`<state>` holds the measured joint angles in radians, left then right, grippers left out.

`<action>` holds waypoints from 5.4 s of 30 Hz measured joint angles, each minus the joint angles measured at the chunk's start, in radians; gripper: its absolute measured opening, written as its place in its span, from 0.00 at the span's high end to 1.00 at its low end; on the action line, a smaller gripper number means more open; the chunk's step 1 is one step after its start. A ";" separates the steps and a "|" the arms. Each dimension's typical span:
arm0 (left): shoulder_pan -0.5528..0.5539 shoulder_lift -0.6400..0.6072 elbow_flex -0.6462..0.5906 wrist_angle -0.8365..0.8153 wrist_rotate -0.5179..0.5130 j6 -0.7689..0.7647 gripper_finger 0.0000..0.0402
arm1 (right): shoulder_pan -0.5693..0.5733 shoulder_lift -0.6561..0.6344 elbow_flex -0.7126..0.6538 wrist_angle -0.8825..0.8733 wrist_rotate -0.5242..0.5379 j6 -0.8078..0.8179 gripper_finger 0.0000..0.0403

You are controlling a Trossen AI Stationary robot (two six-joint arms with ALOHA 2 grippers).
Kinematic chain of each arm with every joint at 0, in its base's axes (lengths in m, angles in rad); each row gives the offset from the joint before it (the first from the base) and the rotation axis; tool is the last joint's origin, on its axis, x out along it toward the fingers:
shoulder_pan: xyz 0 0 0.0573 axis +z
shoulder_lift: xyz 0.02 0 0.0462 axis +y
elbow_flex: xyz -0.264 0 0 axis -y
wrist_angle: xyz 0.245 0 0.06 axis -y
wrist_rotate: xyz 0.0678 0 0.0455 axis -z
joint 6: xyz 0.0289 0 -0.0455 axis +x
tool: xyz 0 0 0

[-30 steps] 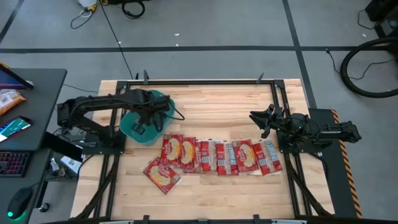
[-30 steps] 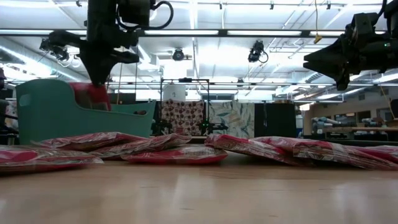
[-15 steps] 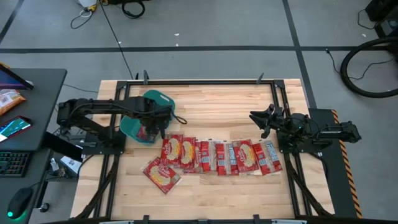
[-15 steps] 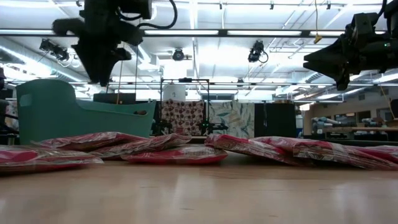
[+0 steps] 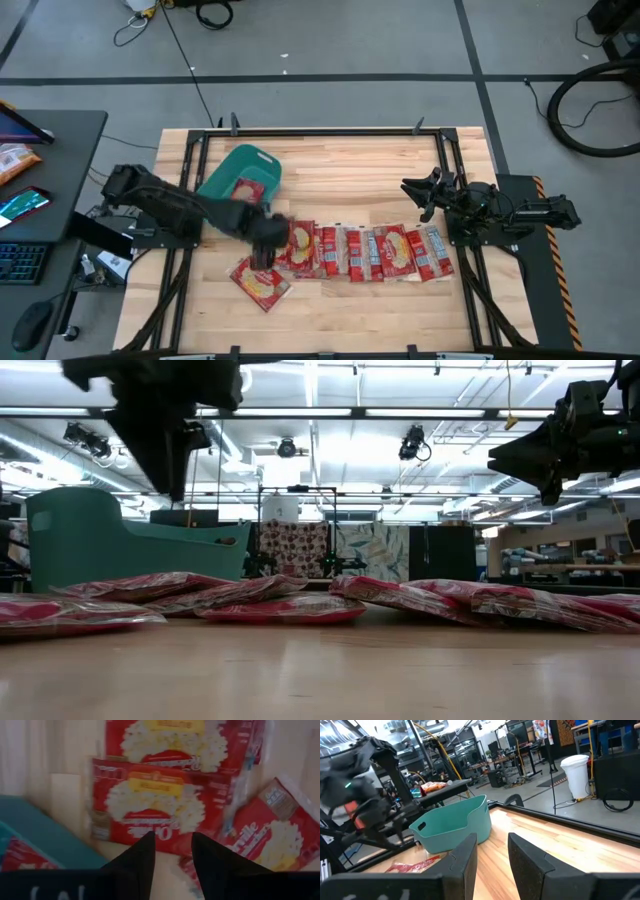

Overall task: Sort popcorn bags into baskets
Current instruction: Put the red popcorn bag into the green bin

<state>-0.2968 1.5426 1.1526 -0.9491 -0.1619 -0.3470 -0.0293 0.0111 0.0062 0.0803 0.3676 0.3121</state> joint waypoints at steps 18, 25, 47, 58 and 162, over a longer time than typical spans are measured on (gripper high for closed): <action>-0.289 0.272 0.221 0.021 -0.189 -0.270 0.67 | 0.000 0.000 0.000 0.000 -0.002 0.000 0.71; -0.296 0.349 0.236 0.020 -0.248 -0.397 0.66 | 0.000 0.000 0.000 0.000 -0.003 0.000 0.71; -0.304 0.519 0.235 -0.019 -0.389 -0.323 0.42 | 0.000 0.000 0.000 0.000 -0.003 0.000 0.71; -0.300 0.525 0.234 -0.104 -0.404 -0.314 0.55 | 0.000 0.000 0.000 0.000 -0.003 0.000 0.71; 0.409 -0.060 0.124 -0.366 -0.642 0.685 1.00 | 0.000 0.000 0.000 0.000 -0.003 0.000 0.71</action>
<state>0.1119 1.4830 1.2766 -1.3154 -0.8037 0.3380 -0.0293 0.0111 0.0061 0.0803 0.3649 0.3121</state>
